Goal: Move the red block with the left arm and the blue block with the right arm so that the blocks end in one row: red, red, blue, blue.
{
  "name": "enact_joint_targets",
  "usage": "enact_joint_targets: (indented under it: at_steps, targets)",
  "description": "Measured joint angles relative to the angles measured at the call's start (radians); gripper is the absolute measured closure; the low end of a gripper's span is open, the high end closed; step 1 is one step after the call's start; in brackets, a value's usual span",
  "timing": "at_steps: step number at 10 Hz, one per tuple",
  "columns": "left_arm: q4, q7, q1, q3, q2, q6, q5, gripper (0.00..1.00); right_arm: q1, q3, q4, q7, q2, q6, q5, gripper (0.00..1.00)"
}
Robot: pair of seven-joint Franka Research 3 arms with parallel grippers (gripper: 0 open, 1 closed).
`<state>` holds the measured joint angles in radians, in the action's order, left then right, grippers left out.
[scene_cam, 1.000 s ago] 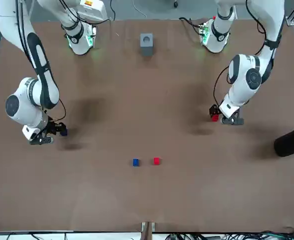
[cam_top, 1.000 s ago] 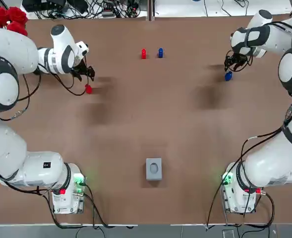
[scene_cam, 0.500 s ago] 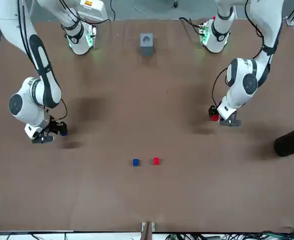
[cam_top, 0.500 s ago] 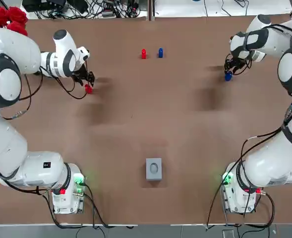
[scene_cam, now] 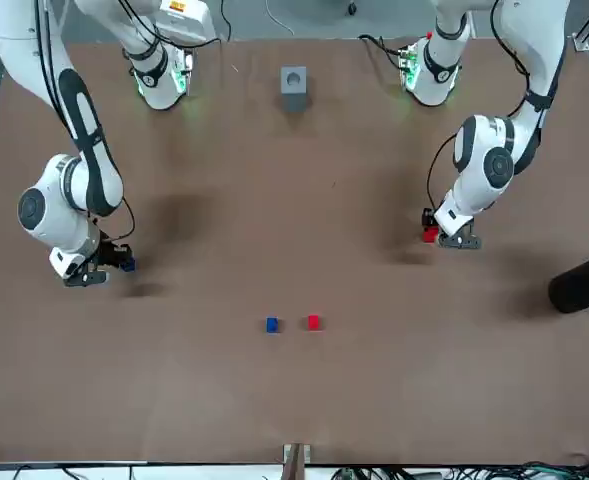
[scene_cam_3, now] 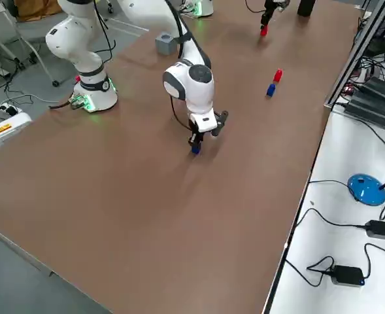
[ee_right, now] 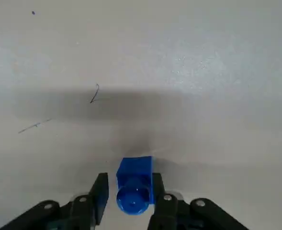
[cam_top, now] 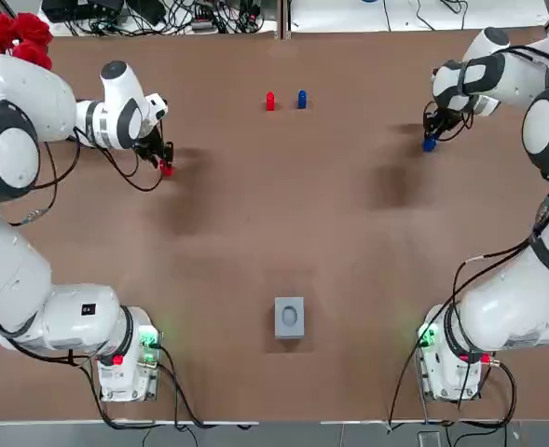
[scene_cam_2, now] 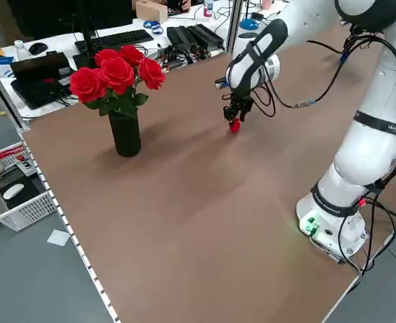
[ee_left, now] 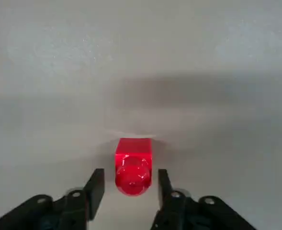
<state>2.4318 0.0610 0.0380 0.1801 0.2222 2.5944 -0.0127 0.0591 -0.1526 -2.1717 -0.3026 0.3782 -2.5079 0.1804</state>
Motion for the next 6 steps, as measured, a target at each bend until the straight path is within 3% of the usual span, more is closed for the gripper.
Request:
enact_joint_targets:
  at_steps: [2, 6]
  targets:
    - [-0.001, 0.0, 0.0, 0.0, 0.0, 0.004, -0.008, 0.56, 0.0, 0.0, -0.001, 0.0, 0.0, 0.001, 0.0, 0.62]
    - [-0.01, 0.0, 0.0, 0.0, -0.001, 0.013, -0.008, 0.56, 0.0, 0.0, -0.002, -0.001, 0.0, 0.002, 0.0, 0.67]
